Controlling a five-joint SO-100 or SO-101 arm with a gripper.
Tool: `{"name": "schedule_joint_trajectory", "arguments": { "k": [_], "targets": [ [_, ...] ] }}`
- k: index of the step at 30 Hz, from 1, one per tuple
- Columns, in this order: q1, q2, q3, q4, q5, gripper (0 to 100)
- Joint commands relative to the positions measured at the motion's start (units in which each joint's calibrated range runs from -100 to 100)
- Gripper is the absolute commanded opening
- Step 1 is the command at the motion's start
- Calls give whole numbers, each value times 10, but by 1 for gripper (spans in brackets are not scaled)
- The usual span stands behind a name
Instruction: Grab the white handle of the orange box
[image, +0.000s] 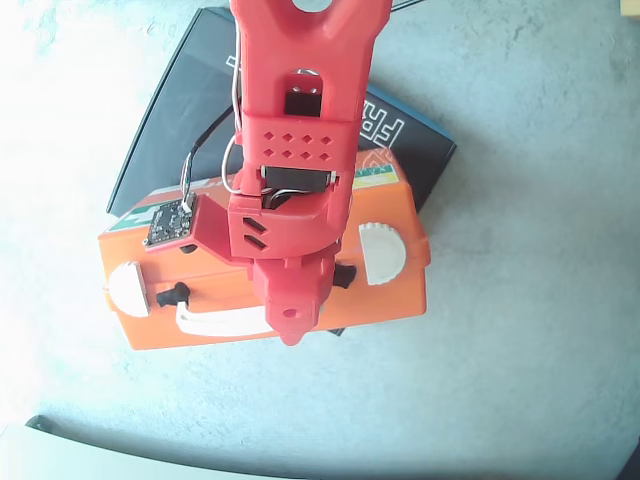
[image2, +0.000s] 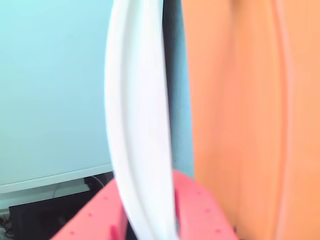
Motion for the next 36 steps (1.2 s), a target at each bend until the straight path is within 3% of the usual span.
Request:
{"name": "schedule_joint_trajectory", "arguments": {
  "k": [1, 6, 22, 25, 30, 32, 36],
  "targets": [
    [10, 25, 97, -5, -38, 1],
    [10, 8, 316, -9, -114, 1],
    [13, -333, 1173, -9, -114, 2],
    [13, -389, 1188, 57, -104, 2],
    [41, -394, 1190, 256, -41, 2],
    [41, -394, 1191, 257, -27, 2],
    [50, -388, 1190, 258, -50, 2]
  ]
}}
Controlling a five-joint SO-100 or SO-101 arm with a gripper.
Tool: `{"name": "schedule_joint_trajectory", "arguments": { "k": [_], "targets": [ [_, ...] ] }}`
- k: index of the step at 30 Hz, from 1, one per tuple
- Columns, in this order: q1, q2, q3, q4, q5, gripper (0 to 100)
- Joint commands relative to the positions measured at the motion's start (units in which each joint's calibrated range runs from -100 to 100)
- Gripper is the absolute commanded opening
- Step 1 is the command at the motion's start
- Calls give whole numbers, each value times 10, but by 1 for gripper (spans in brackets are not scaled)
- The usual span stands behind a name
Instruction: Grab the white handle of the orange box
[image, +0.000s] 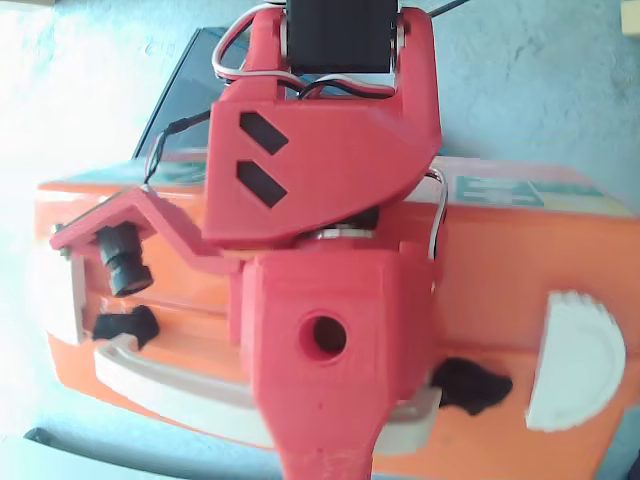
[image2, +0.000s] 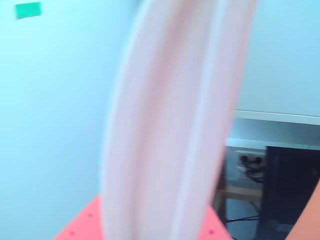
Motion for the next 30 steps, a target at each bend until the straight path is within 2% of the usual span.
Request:
{"name": "schedule_joint_trajectory", "arguments": {
  "k": [1, 6, 30],
  "targets": [
    [4, 38, 356, 52, -10, 2],
    [-3, 38, 356, 57, -23, 2],
    [-6, 29, 356, 57, -20, 2]
  ]
}}
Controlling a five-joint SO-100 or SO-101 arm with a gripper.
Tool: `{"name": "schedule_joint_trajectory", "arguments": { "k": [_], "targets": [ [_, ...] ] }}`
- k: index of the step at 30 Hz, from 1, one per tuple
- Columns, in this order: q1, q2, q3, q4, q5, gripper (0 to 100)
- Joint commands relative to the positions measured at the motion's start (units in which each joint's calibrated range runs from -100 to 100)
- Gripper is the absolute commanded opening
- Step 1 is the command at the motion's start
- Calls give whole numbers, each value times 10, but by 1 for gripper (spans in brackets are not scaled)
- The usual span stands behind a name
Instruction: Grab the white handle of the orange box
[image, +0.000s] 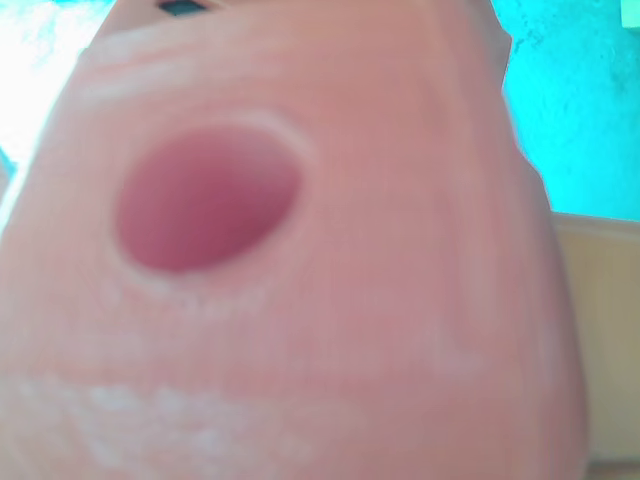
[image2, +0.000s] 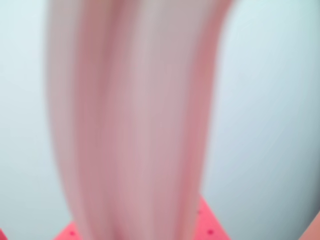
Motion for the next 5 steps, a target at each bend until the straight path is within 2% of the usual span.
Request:
{"name": "schedule_joint_trajectory", "arguments": {
  "k": [1, 5],
  "targets": [
    [-6, 28, 119, 31, -3, 2],
    [-6, 28, 119, 31, -3, 2]
  ]
}}
